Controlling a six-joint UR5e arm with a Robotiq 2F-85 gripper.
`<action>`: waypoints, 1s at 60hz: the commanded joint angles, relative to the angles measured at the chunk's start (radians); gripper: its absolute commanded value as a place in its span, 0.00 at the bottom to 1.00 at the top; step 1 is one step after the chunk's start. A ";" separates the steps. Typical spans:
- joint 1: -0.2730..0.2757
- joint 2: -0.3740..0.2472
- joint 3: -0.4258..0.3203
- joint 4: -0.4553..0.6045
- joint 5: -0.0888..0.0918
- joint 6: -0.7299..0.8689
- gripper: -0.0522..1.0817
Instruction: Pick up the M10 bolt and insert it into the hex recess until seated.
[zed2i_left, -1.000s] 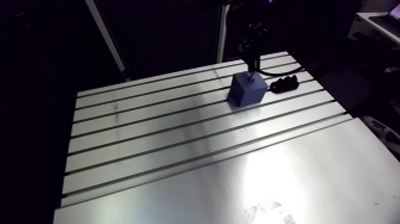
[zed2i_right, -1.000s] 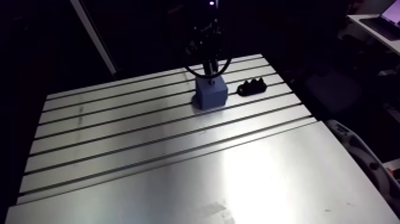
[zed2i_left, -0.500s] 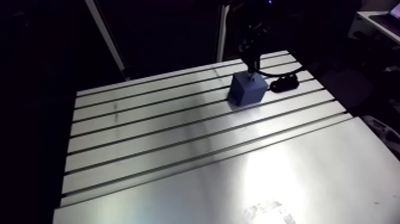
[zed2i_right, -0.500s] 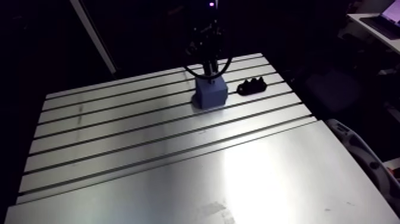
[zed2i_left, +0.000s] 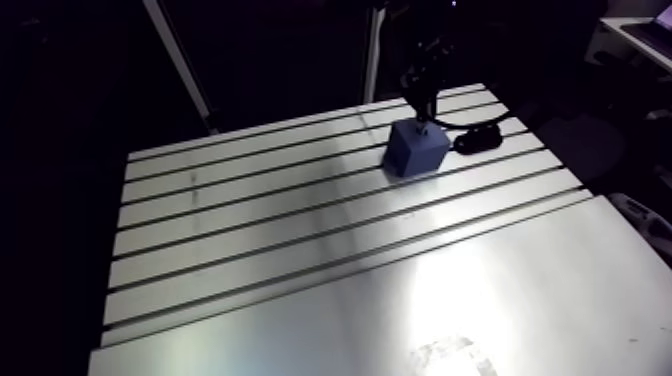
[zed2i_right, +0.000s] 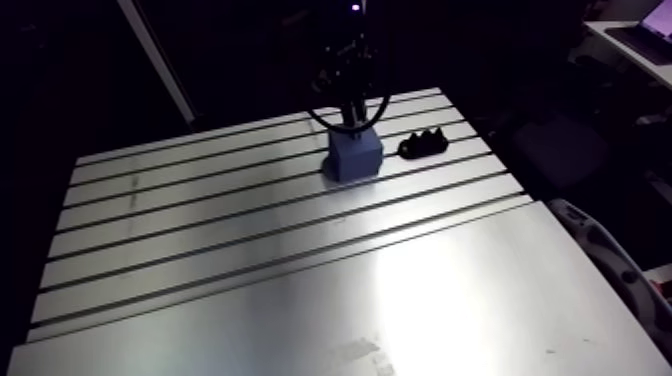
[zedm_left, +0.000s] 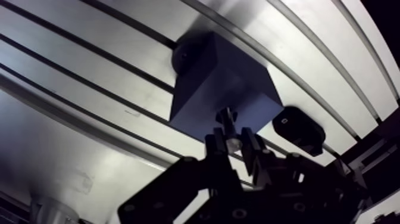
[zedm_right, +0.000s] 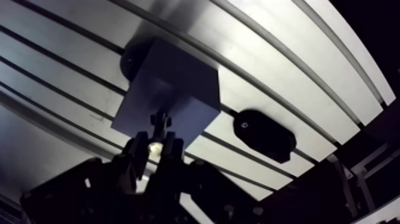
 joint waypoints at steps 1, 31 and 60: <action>0.000 0.000 0.004 0.000 0.000 0.000 0.94; 0.002 -0.006 0.009 -0.002 0.005 -0.006 0.21; 0.000 -0.014 0.009 -0.051 0.021 0.002 0.05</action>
